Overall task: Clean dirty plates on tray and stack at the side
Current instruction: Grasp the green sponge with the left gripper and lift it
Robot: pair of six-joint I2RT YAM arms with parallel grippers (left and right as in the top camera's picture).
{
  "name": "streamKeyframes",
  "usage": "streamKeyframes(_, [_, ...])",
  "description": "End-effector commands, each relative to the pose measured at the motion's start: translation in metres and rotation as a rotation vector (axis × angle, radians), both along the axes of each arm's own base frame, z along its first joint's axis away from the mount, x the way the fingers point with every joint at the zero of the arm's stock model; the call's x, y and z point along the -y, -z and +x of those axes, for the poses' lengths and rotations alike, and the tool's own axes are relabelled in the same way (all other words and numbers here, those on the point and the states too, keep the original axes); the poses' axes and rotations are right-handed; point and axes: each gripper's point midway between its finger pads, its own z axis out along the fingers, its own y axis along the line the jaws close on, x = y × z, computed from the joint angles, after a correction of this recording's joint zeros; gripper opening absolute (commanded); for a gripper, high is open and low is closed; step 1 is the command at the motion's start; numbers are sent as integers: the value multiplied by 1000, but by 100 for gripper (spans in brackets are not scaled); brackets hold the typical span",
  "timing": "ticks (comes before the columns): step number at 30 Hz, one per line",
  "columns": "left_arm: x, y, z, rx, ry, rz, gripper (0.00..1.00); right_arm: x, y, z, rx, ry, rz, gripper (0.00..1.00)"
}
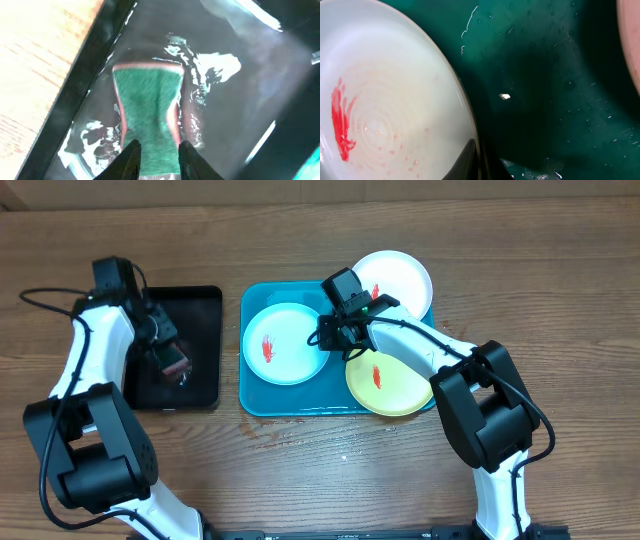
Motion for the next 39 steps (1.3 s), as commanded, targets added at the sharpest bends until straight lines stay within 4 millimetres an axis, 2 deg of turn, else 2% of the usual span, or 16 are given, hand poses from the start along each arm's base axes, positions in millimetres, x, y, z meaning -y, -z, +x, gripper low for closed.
streamKeyframes(1, [4,1,-1,-11,4,-31,29,1,-2,7,27,5,-17,4])
streamKeyframes(9, [3,22,-16,-54,-59,-29,31,1,-2,7,26,5,-17,4])
streamKeyframes(22, [-7,36,-11,-23,-81,21,25,1,-2,7,26,5,-17,5])
streamKeyframes(27, [-6,47,-12,-45,-80,15,24,1,-2,7,26,5,-18,5])
streamKeyframes(33, [-6,61,-15,-79,-80,8,16,1,-2,7,26,5,-18,5])
streamKeyframes(35, [-5,61,-14,-75,-79,8,4,1,-2,7,27,5,-18,4])
streamKeyframes(39, [-3,57,-11,-66,-72,6,4,1,-2,7,27,5,-17,5])
